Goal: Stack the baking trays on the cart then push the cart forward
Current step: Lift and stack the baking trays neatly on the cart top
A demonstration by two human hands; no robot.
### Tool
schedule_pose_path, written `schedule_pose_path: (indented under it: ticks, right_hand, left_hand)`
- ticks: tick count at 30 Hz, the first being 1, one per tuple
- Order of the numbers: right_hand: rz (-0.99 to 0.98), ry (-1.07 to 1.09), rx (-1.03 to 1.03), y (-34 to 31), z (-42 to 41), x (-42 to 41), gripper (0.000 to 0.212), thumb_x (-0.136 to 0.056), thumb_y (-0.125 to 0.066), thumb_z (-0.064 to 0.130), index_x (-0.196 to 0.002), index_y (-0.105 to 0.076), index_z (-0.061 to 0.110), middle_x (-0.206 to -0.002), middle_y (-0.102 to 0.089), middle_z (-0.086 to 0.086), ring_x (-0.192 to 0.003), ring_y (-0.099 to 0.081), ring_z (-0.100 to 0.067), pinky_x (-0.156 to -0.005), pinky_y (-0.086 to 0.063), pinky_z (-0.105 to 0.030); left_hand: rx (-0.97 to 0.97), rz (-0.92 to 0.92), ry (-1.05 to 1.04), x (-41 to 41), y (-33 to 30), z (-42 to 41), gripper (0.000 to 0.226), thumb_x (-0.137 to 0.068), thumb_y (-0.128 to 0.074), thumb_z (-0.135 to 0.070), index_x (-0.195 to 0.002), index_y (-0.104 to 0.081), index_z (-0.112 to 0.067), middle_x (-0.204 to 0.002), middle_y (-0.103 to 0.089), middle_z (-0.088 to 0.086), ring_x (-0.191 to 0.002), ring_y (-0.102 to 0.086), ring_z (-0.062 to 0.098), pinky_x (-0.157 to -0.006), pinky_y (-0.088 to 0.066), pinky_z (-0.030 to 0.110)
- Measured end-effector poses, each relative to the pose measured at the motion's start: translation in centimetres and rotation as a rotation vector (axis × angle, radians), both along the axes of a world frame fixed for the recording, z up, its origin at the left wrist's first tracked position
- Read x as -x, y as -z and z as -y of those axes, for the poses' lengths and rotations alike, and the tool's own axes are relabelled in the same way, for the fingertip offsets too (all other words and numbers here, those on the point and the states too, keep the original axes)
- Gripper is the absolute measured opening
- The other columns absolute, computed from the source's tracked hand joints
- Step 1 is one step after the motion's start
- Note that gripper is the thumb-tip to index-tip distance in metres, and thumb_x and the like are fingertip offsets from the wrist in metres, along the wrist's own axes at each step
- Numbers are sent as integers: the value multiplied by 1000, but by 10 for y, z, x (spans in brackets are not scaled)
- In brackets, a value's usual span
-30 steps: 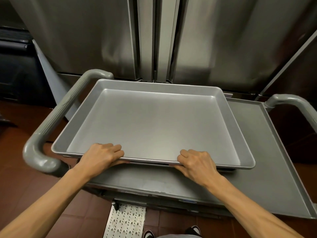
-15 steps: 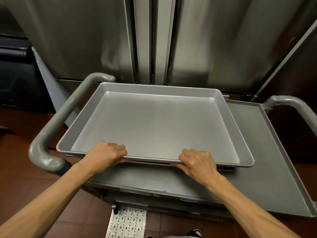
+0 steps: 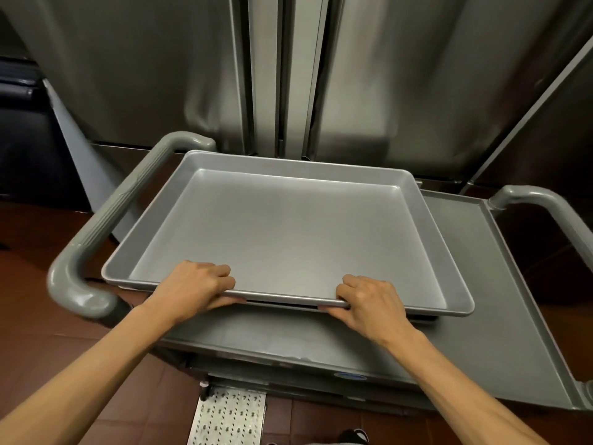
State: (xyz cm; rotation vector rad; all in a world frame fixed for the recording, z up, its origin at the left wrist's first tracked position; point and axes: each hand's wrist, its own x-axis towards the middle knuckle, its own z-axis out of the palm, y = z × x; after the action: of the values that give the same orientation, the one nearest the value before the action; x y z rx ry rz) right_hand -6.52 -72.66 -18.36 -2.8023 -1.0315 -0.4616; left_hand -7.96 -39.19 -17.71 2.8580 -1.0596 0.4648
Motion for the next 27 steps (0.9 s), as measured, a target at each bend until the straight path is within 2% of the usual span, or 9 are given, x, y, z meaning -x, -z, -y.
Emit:
schedule_pose_path:
  ticks: [3,7,12,15,18,20,22,24,27]
  right_hand:
    - [-44,17,-30,-4,2,1,39,-75,-74,50,-62,-58,17,-62,-54,2,-54,-53,-20,-40,-35,-27]
    - [-48,23,9,-6,11,2,32,-72,-78,48,-71,-64,19,-70,-58,4,-63,-55,-18,-42,-34,-25]
    - [-103,3,-16,-9,9,-1,39,-74,-70,58,-85,-67,21,-79,-62,5,-71,-59,-17,-47,-35,-24]
    - [-173,-16,-23,-15,9,-3,48,-77,-60,67,-94,-65,23,-86,-62,7,-77,-56,-15,-52,-36,-25]
    - [-204,-47,-12,-22,15,-7,49,-77,-59,68,-100,-62,25,-93,-61,8,-82,-54,-14,-54,-39,-27]
    - [-235,-64,41,-24,17,-6,45,-79,-63,60,-106,-60,24,-98,-60,7,-85,-54,-15,-57,-41,-29]
    - [-239,-87,134,-19,14,1,31,-85,-66,41,-106,-58,20,-99,-60,1,-84,-55,-20,-57,-43,-33]
    - [-174,-67,162,-15,11,8,15,-85,-69,22,-94,-61,14,-87,-60,-4,-73,-56,-24,-49,-42,-34]
    - [-116,-35,92,-17,13,12,15,-77,-76,16,-78,-62,11,-74,-57,-5,-59,-53,-24,-40,-37,-29]
  left_hand:
    - [47,-54,-25,-1,-4,2,61,-88,-30,-69,-71,-64,-21,-68,-59,-2,-54,-58,21,-41,-40,25]
    - [37,-63,-14,-4,-9,18,50,-84,-43,-68,-82,-66,-23,-77,-63,-6,-62,-60,17,-44,-40,24]
    - [-20,-102,-45,-2,-10,37,47,-82,-51,-66,-89,-65,-22,-83,-65,-5,-69,-63,18,-44,-44,28]
    - [-73,-162,-66,1,-12,44,39,-77,-68,-55,-94,-64,-20,-87,-65,-3,-74,-63,20,-46,-47,30]
    - [-105,-186,-104,5,-14,51,27,-77,-76,-37,-94,-65,-19,-88,-65,1,-73,-62,22,-46,-49,32]
    - [-125,-160,-107,8,-15,56,18,-78,-77,-31,-85,-67,-18,-82,-64,2,-66,-61,22,-41,-45,30]
    - [-133,-139,-111,10,-16,60,19,-76,-79,-27,-75,-64,-15,-74,-62,4,-60,-59,24,-37,-40,28]
    - [-132,-130,-109,11,-19,63,21,-75,-80,-23,-71,-62,-13,-71,-60,5,-56,-58,26,-36,-41,29]
    - [-128,-138,-80,14,-23,65,23,-74,-81,-20,-70,-60,-12,-68,-59,5,-53,-57,26,-35,-42,29]
